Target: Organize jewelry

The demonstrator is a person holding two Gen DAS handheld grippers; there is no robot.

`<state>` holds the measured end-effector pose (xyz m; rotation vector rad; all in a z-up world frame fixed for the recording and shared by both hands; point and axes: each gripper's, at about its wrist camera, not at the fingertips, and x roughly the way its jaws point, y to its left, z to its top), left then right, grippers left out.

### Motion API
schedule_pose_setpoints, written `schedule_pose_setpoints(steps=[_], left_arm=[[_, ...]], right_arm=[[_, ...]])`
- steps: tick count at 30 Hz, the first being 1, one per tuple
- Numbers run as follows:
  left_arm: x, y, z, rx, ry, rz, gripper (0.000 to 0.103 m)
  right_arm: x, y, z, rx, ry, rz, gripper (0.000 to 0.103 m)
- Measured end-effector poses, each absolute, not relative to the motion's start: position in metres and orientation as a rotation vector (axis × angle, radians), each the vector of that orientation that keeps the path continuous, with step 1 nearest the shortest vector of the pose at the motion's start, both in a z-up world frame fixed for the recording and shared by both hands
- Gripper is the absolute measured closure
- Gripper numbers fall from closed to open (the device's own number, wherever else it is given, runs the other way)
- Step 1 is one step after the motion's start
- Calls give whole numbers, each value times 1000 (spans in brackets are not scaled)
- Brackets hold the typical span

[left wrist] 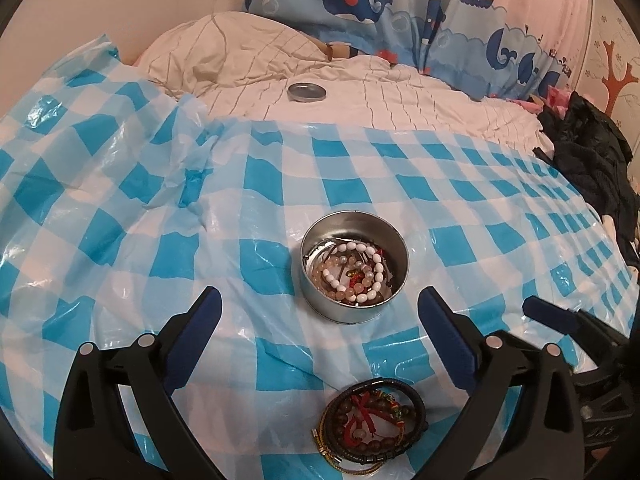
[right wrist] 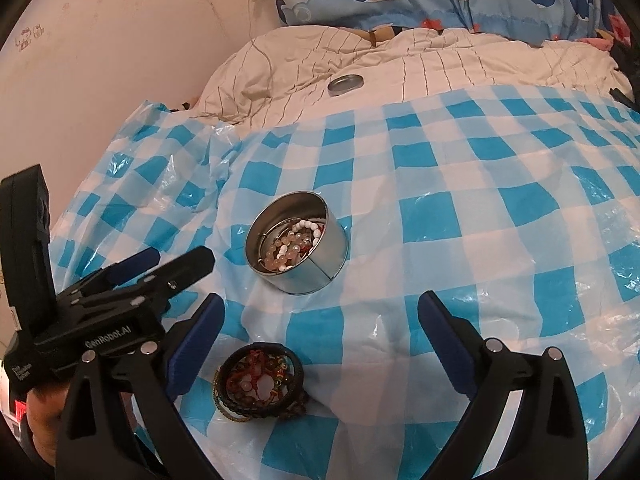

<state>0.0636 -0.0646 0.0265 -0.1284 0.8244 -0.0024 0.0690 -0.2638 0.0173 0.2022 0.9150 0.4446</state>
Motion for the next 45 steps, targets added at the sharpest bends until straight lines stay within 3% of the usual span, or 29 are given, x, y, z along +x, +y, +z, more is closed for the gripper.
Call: schedule_pose_setpoints(steps=[45], left_arm=[[69,-66,22,-94,838,0,8]], right_arm=[[73,-253,-2,189,974,469,9]])
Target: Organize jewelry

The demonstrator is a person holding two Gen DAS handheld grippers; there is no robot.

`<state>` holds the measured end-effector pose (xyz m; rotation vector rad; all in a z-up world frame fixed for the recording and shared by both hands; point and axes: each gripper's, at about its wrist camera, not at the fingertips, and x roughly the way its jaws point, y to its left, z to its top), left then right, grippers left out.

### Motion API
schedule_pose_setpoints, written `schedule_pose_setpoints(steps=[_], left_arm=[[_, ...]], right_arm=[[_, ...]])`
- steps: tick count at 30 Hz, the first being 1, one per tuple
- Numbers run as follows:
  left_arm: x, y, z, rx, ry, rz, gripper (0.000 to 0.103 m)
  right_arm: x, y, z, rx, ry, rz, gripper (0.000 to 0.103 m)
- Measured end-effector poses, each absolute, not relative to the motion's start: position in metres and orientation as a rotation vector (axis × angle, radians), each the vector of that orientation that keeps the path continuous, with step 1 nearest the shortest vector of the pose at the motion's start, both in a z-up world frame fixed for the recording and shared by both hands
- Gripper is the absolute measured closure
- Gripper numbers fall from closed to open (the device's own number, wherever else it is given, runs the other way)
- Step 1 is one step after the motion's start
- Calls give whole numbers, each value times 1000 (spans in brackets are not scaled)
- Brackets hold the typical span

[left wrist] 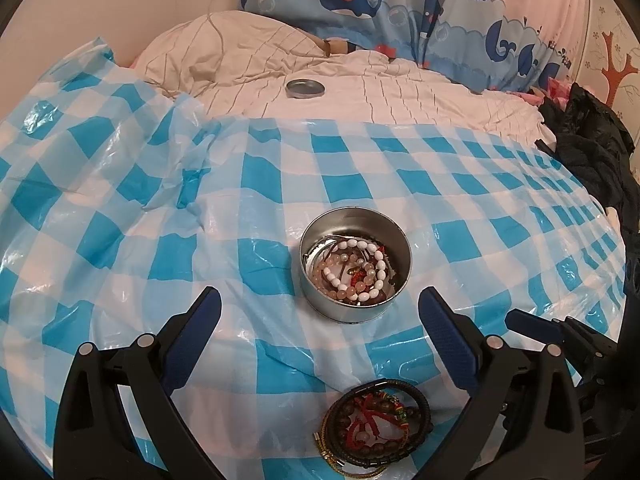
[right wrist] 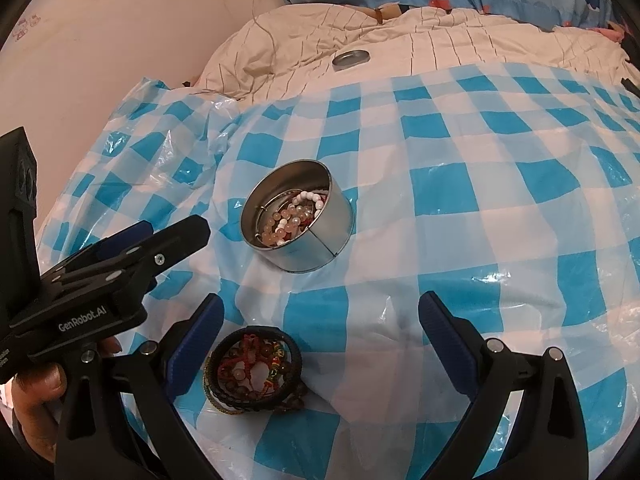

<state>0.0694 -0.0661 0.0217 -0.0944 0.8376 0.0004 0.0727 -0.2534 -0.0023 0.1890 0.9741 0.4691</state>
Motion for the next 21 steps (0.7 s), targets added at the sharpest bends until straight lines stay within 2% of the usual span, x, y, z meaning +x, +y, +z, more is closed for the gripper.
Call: schedule_pose_setpoints(steps=[21], left_arm=[[79,-67,17,-86,847,3,8]], right_arm=[[82,-246,-8,180,987,489,9]])
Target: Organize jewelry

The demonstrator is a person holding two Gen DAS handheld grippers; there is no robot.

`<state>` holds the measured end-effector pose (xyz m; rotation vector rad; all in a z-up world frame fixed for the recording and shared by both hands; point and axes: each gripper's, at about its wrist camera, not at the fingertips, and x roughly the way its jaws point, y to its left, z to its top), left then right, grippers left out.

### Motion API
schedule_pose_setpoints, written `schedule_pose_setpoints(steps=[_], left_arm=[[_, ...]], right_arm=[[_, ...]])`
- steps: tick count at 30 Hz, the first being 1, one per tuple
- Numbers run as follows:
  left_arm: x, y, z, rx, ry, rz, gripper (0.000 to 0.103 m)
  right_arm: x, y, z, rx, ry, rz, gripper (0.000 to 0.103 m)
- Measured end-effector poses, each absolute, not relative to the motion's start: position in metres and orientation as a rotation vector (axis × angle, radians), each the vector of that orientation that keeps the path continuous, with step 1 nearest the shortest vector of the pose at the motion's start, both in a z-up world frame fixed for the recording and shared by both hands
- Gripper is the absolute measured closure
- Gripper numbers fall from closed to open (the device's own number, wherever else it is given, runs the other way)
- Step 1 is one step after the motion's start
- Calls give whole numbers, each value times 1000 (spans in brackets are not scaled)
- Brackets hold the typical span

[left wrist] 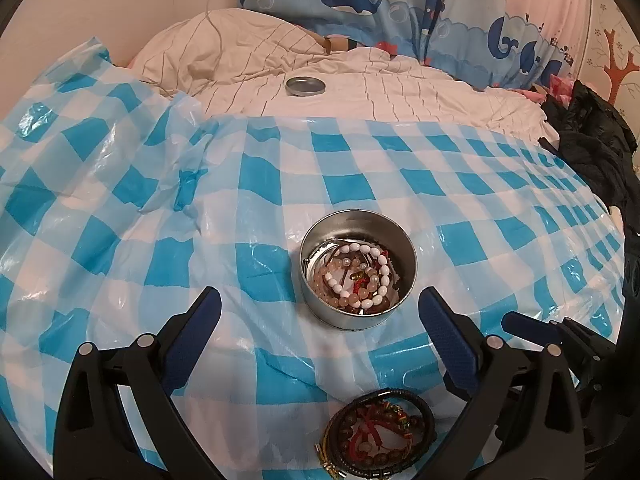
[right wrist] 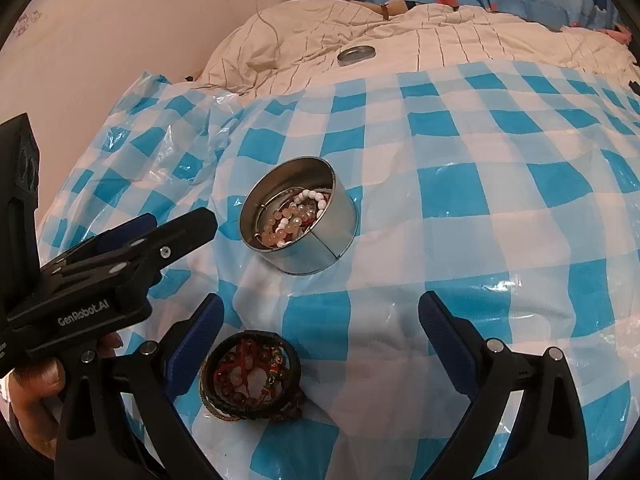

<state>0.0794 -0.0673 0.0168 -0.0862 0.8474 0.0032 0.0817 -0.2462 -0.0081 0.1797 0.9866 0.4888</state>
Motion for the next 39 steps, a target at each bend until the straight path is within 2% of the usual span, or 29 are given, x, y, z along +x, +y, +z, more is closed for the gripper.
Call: schedule_pose_setpoints(steps=[39], left_arm=[[85,-77,20,-83,846,-10,8]], right_arm=[[78,-238,-11,132,1008,523,9]])
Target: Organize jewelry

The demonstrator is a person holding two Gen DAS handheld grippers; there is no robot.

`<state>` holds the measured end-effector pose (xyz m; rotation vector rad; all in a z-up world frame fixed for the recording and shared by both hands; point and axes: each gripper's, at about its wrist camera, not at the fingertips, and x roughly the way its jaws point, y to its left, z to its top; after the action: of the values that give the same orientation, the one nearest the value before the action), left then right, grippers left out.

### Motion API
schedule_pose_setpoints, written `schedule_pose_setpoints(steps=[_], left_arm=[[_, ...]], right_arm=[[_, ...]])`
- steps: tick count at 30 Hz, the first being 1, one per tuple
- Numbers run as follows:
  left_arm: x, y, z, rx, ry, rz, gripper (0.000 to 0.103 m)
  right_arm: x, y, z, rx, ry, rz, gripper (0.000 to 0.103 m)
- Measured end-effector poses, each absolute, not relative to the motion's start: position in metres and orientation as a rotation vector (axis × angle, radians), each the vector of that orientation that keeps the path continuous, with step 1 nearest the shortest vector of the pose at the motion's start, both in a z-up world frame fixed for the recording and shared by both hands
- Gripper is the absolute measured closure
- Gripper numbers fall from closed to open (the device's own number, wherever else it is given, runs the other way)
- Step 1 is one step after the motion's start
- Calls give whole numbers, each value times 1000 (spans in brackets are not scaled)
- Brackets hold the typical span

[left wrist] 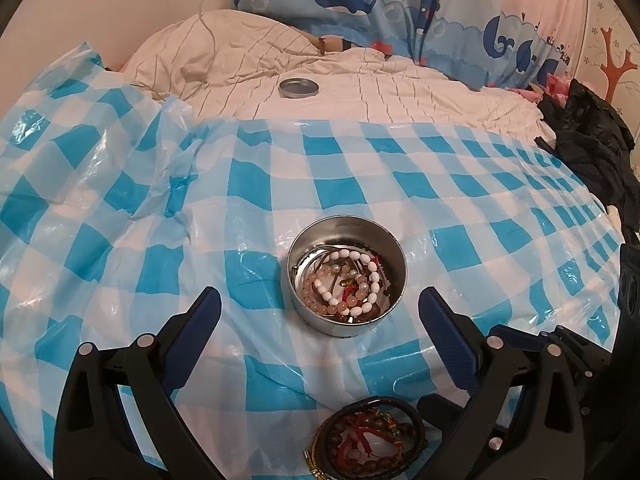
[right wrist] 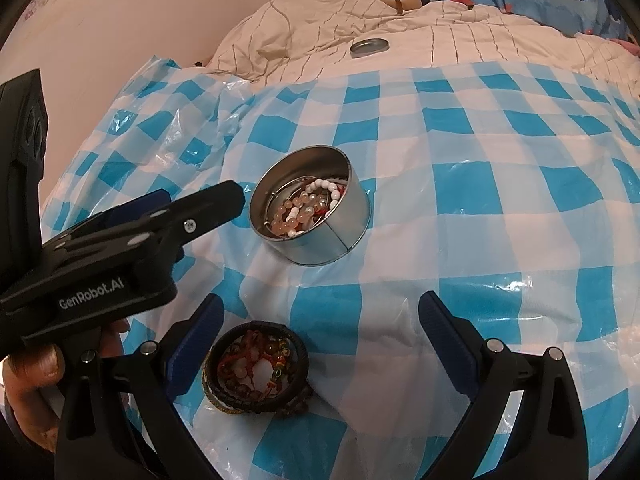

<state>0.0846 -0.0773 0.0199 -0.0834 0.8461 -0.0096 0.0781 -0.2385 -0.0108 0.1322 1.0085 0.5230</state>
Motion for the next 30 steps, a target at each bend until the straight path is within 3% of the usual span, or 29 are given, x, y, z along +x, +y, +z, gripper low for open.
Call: schedule_pose_setpoints(steps=[9,21,30], left_arm=[[78,-77,26,-66,837,-24,8],[51,-21,28,-75,837,59,8],[20,-73,1,140,861,-249,8]], right_arm=[[71,-241,-10,112,1016,525,9],[46,-261,-12,14,1017,547,8],[45,-270,-8,-64,982,467,8]])
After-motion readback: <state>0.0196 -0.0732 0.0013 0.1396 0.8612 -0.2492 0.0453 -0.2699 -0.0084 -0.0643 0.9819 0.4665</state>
